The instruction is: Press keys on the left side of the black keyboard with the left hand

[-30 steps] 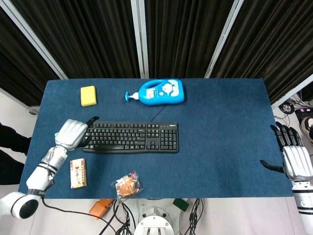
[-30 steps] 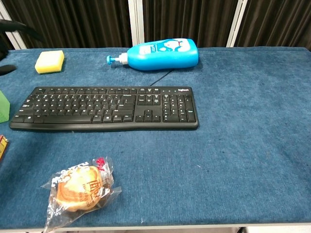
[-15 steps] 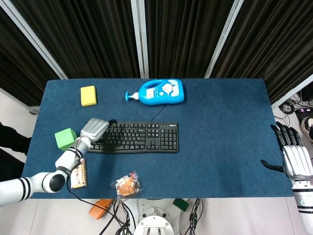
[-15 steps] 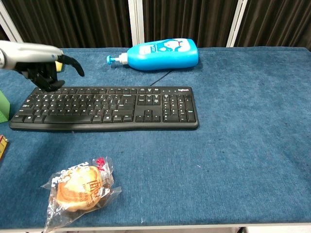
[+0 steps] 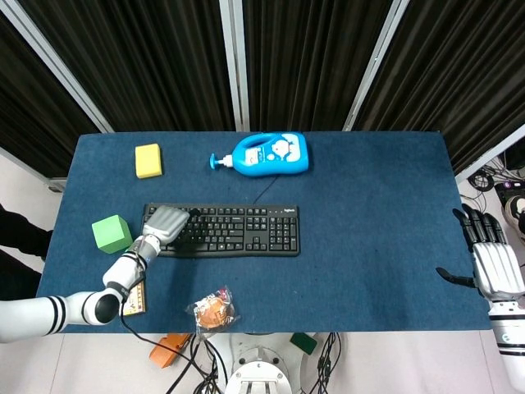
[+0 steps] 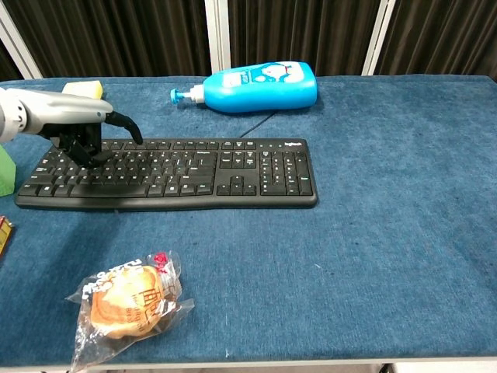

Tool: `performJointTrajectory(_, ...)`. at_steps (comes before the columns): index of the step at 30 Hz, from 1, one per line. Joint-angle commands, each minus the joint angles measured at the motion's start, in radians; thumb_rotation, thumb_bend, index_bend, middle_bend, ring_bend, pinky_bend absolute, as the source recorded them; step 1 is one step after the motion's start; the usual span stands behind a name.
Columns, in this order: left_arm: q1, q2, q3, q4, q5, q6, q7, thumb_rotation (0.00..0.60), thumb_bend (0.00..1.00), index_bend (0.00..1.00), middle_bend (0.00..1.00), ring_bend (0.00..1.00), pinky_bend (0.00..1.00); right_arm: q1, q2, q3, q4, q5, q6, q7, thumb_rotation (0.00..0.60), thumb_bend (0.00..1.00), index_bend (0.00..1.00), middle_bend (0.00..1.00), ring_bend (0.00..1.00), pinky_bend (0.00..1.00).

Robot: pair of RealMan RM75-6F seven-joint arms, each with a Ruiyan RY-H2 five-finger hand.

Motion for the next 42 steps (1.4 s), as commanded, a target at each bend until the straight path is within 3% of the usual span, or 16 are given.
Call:
performJointTrajectory(1,-0.009,-0.006,0.010,0.003,-0.009,0.005,0.003,0.600,0.60,0.20,0.95,0.97,0.94,-0.001,0.000,0.001,0.000,0.002,0.001,0.000,0.600,0.15,0.00,0.00,0.00,0.00)
performJointTrajectory(18,-0.054,-0.038,0.064,0.016,-0.063,0.020,0.025,0.600,0.60,0.20,0.95,0.97,0.94,0.001,-0.003,0.000,0.010,0.011,-0.007,0.004,0.600,0.15,0.00,0.00,0.00,0.00)
performJointTrajectory(23,-0.053,-0.018,0.058,-0.015,-0.046,0.053,0.014,0.600,0.60,0.20,0.95,0.97,0.94,0.001,-0.003,0.001,0.010,0.010,-0.007,0.005,0.600,0.15,0.00,0.00,0.00,0.00)
performJointTrajectory(27,-0.016,0.033,0.026,-0.080,0.026,0.152,-0.032,0.600,0.59,0.20,0.94,0.96,0.94,0.000,0.000,0.001,0.008,0.010,-0.005,0.005,0.600,0.15,0.00,0.00,0.00,0.00)
performJointTrajectory(33,0.138,0.109,0.008,-0.151,0.249,0.469,-0.122,0.600,0.44,0.20,0.79,0.81,0.88,-0.005,0.003,0.001,0.014,0.011,0.001,0.018,0.600,0.15,0.00,0.00,0.00,0.00)
performJointTrajectory(36,0.215,0.132,0.025,-0.159,0.318,0.585,-0.152,0.600,0.34,0.20,0.64,0.65,0.69,-0.008,0.002,0.000,0.021,0.009,0.004,0.027,0.600,0.15,0.00,0.00,0.00,0.00)
performJointTrajectory(39,0.300,0.148,0.053,-0.143,0.379,0.694,-0.170,0.600,0.24,0.19,0.39,0.37,0.34,-0.012,0.001,-0.002,0.028,0.006,0.009,0.039,0.600,0.15,0.00,0.00,0.00,0.00)
performJointTrajectory(41,0.358,0.151,0.078,-0.128,0.413,0.749,-0.189,0.600,0.18,0.17,0.26,0.22,0.16,-0.015,0.001,-0.003,0.033,0.005,0.013,0.047,0.600,0.15,0.00,0.00,0.00,0.00)
performJointTrajectory(42,0.381,0.153,0.089,-0.122,0.426,0.768,-0.199,0.600,0.17,0.16,0.23,0.19,0.12,-0.016,0.001,-0.003,0.035,0.004,0.014,0.049,0.600,0.15,0.00,0.00,0.00,0.00)
